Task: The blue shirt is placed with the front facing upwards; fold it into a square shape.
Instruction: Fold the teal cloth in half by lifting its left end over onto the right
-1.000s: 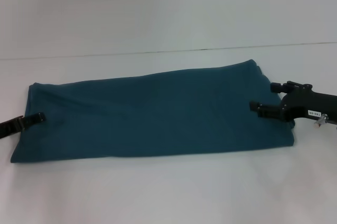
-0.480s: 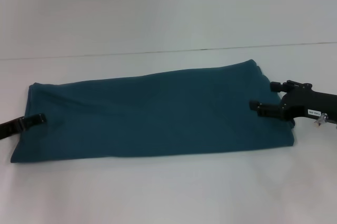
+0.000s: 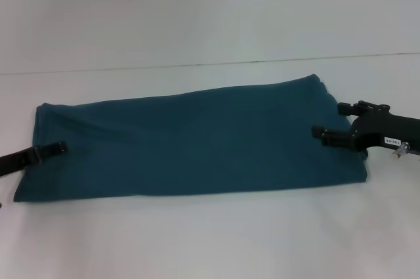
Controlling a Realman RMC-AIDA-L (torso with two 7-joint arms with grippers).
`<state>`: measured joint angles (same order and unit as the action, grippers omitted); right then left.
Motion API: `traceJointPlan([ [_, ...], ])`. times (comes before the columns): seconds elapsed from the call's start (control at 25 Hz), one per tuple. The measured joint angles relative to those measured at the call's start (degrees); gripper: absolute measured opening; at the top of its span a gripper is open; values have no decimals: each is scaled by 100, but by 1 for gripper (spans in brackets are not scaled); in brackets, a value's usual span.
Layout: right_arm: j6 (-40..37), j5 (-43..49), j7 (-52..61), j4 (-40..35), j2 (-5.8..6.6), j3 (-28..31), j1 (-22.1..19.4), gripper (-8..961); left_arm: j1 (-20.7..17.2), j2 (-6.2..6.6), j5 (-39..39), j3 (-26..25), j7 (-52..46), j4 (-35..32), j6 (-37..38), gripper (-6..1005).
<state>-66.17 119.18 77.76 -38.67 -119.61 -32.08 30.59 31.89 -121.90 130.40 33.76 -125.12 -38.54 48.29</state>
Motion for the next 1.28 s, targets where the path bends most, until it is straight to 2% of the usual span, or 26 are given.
traceJointPlan([
  [0.44, -1, 0, -7, 0, 0, 0, -25, 900, 123, 3, 3, 44, -429, 76, 529, 876],
  [0.76, -31, 0, -30, 0, 0, 4, -28, 900, 77, 27, 24, 30, -659, 56, 638, 872],
  [1.04, -45, 0, -37, 0, 0, 15, -27, 900, 88, 34, 186, 61, -639, 59, 634, 682],
  [1.28, -45, 0, -40, 0, 0, 17, -28, 901, 97, 30, 188, 70, -626, 19, 605, 408],
])
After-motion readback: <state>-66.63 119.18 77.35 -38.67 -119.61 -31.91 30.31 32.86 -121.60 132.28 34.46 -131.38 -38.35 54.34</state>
